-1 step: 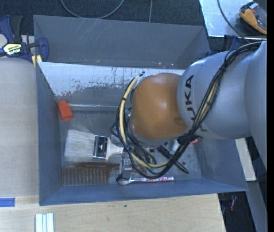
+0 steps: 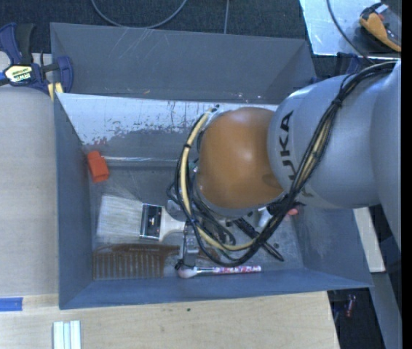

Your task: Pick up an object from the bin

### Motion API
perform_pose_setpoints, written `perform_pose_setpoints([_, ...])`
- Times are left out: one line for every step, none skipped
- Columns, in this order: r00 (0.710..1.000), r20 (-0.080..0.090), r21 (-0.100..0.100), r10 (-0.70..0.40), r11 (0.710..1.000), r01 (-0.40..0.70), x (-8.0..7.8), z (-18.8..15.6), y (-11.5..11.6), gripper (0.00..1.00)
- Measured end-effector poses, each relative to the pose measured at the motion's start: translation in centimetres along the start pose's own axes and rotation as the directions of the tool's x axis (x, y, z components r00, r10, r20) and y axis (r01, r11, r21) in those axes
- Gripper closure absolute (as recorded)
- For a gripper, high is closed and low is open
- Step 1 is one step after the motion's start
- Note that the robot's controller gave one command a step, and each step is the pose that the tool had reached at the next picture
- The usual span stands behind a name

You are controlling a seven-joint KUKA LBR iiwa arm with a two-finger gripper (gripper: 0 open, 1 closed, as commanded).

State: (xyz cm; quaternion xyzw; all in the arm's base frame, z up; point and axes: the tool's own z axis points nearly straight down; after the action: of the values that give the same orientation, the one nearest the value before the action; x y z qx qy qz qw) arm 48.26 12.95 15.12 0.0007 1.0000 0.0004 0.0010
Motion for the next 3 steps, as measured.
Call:
perform_pose_setpoints([0.991,0.001,0.001,0.131,0.991,-0.131,-5.3,8.2,-5.7,0.00])
perform_pose_setpoints([0.999,0.010,-0.004,0.050,0.999,-0.050,-6.9,8.0,-3.6,0.00])
perform_pose_setpoints([0.980,0.004,-0.001,0.198,0.980,-0.198,-5.2,8.1,0.7,0.00])
